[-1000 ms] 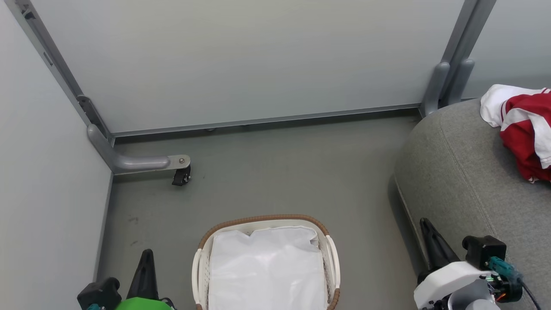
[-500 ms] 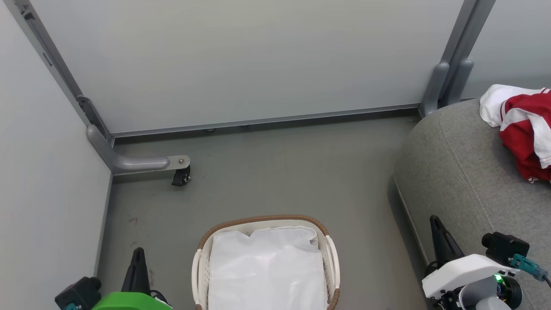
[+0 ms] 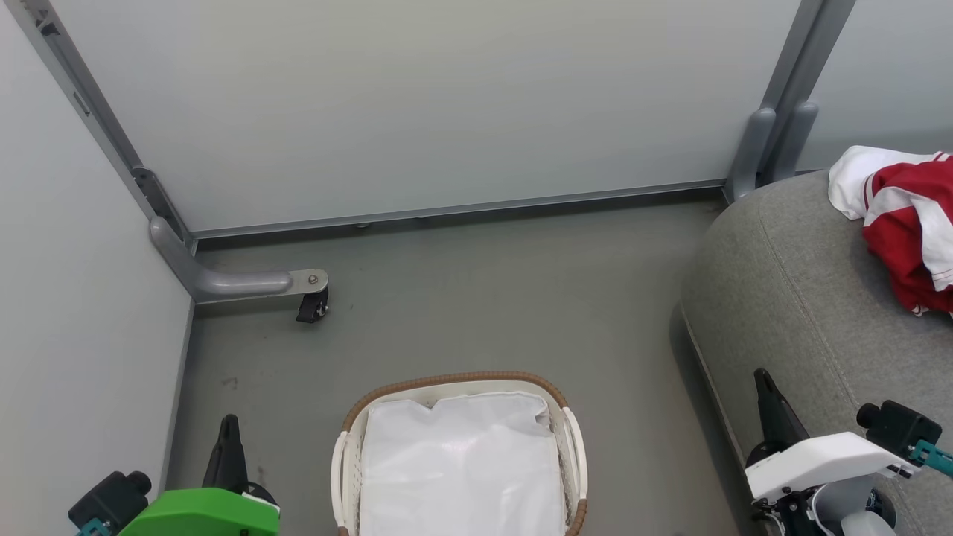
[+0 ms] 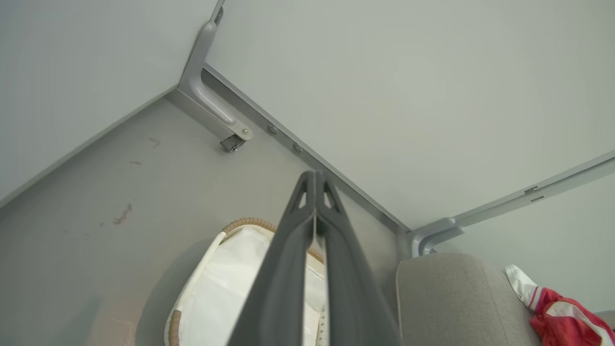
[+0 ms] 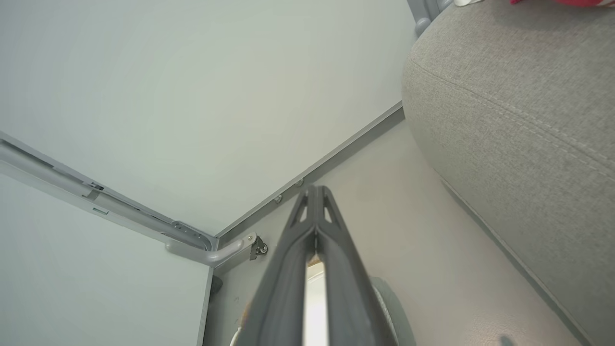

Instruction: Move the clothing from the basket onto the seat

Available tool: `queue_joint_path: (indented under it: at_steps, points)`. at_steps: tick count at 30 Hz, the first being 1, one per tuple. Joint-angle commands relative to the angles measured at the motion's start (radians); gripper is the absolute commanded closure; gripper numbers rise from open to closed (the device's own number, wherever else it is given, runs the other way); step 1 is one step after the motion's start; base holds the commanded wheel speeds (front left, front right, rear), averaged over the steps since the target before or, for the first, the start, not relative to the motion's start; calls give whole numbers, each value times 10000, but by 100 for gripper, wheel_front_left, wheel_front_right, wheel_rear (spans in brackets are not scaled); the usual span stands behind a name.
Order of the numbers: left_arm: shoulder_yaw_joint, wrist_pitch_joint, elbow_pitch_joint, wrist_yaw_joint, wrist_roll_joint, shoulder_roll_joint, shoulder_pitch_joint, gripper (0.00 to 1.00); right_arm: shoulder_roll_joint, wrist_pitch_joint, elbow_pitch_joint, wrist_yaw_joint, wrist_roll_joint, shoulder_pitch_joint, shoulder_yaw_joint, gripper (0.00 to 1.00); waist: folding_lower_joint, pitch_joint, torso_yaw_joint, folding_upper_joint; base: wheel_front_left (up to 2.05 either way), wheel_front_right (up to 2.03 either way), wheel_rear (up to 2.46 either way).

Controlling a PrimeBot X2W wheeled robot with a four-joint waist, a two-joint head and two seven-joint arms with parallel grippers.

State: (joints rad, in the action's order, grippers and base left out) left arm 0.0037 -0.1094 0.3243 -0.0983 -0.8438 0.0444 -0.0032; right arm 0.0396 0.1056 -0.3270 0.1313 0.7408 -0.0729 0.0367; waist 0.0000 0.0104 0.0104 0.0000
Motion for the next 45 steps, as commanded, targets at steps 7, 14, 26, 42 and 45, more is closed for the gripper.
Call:
queue_joint_path:
  at_steps: [7,14,26,42,45]
  points:
    - [193,289,-234,-101,-1027,43,-394,100,70,-281,253,-2,1160,-250,130,100,0,-6,-8,0,0,0,0]
    - [301,515,-299,-136,-1818,48,-475,100,78,-508,328,-3,2045,-272,209,100,0,-11,-16,0,0,0,0]
    - [476,874,-411,-176,-3014,56,-622,100,90,-858,438,-4,3402,-306,330,100,0,-21,-30,0,0,0,0]
    - [672,1284,-538,-232,-4427,66,-779,100,102,-1264,569,-5,5009,-325,468,100,0,-34,-48,0,0,0,0]
    - [711,1364,-559,-245,-4665,68,-815,100,105,-1342,591,-6,5291,-333,493,100,0,-36,-52,0,0,0,0]
